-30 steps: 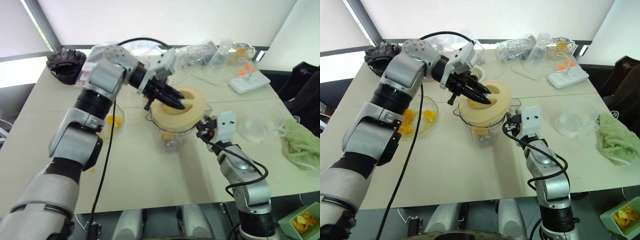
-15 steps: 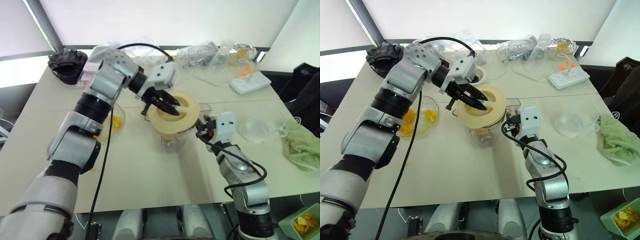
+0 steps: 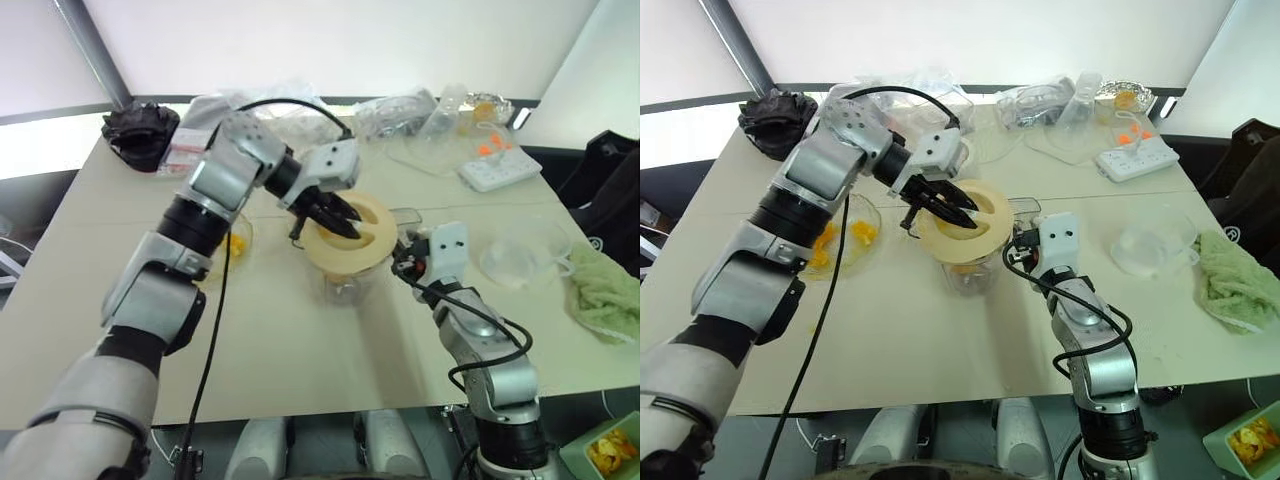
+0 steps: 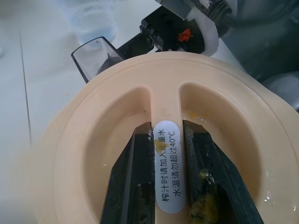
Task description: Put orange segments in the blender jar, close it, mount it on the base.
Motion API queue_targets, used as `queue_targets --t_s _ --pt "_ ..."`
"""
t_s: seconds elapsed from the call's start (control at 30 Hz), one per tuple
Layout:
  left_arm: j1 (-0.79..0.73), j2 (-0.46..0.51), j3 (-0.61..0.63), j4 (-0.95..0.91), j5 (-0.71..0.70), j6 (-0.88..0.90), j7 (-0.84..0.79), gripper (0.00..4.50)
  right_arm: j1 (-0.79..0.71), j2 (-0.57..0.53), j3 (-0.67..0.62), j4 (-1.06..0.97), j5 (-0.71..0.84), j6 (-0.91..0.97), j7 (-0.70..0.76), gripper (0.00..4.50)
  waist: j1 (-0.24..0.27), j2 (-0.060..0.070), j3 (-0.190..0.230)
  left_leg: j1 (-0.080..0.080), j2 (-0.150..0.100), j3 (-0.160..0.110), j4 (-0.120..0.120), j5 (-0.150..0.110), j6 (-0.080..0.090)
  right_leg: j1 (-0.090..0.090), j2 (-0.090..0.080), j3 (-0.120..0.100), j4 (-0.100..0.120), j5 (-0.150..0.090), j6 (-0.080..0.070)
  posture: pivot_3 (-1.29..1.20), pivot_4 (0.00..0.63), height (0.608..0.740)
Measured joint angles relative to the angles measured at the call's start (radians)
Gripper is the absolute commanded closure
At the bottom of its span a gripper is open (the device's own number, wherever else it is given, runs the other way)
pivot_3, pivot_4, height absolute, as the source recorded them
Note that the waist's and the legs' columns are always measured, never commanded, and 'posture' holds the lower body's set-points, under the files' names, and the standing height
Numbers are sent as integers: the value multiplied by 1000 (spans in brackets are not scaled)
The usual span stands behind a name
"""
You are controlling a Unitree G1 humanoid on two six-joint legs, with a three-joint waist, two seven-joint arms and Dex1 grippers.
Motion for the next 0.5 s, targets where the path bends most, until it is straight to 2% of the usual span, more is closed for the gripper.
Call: queue_targets --t_s 0.23,0.5 --pt "4 -48 0 -53 34 257 150 4226 1 -1 -26 27 -1 1 -2 3518 15 5 -5 10 1 -6 0 0 0 16 -1 -2 -10 -3 4 0 150 740" --pt "13 -47 0 -177 34 569 263 4226 3 6 -13 32 -10 1 -4 3518 11 7 -16 11 1 -7 -2 0 0 17 -1 -2 -12 -4 4 0 150 740"
